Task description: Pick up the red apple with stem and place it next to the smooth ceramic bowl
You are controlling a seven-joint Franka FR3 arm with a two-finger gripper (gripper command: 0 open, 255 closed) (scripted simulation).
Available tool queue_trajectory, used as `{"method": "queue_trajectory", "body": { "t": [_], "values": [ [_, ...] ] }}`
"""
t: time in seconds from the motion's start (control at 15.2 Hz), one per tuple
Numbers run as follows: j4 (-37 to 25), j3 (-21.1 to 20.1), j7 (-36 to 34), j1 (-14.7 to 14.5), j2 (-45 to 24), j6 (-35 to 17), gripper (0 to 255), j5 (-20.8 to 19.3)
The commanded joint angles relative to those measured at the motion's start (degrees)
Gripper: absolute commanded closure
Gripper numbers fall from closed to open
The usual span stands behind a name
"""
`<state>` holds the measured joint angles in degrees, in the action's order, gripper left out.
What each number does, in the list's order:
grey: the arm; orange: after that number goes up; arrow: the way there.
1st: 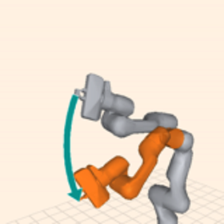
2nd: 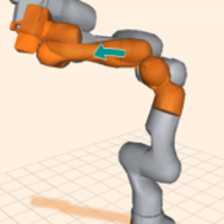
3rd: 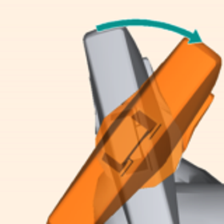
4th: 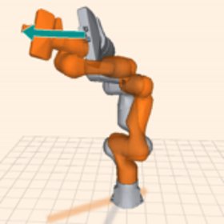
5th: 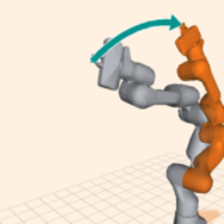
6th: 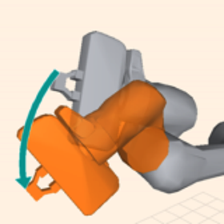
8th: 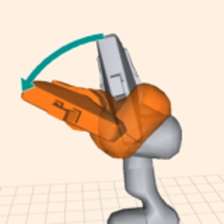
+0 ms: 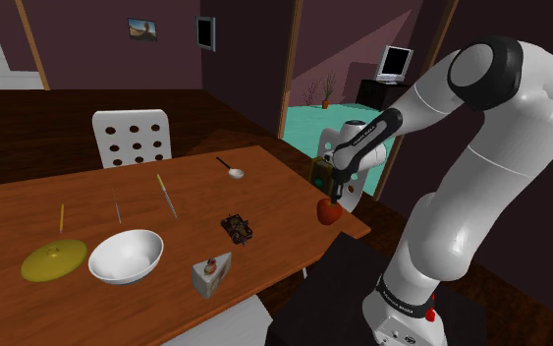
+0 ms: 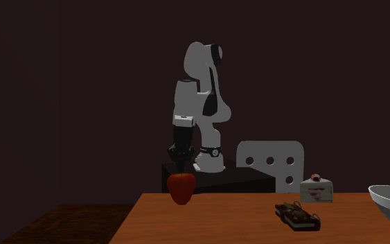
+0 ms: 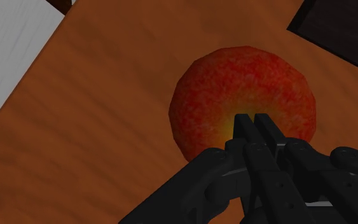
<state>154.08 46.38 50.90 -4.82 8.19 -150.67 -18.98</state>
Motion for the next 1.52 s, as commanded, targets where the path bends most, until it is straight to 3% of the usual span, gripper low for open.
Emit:
{"method": "queue_trajectory", "body": {
  "t": [0.0, 0.59, 1.45],
  "values": [
    [-0.4, -0.7, -1.1, 0.7, 2.1, 2.2, 255, -1.6],
    [-2.5, -4.1, -3.7, 3.2, 10.5, 12.2, 255, -5.3],
    [-7.3, -8.5, -4.4, 4.7, 18.8, 25.1, 255, -5.7]
  ]
}}
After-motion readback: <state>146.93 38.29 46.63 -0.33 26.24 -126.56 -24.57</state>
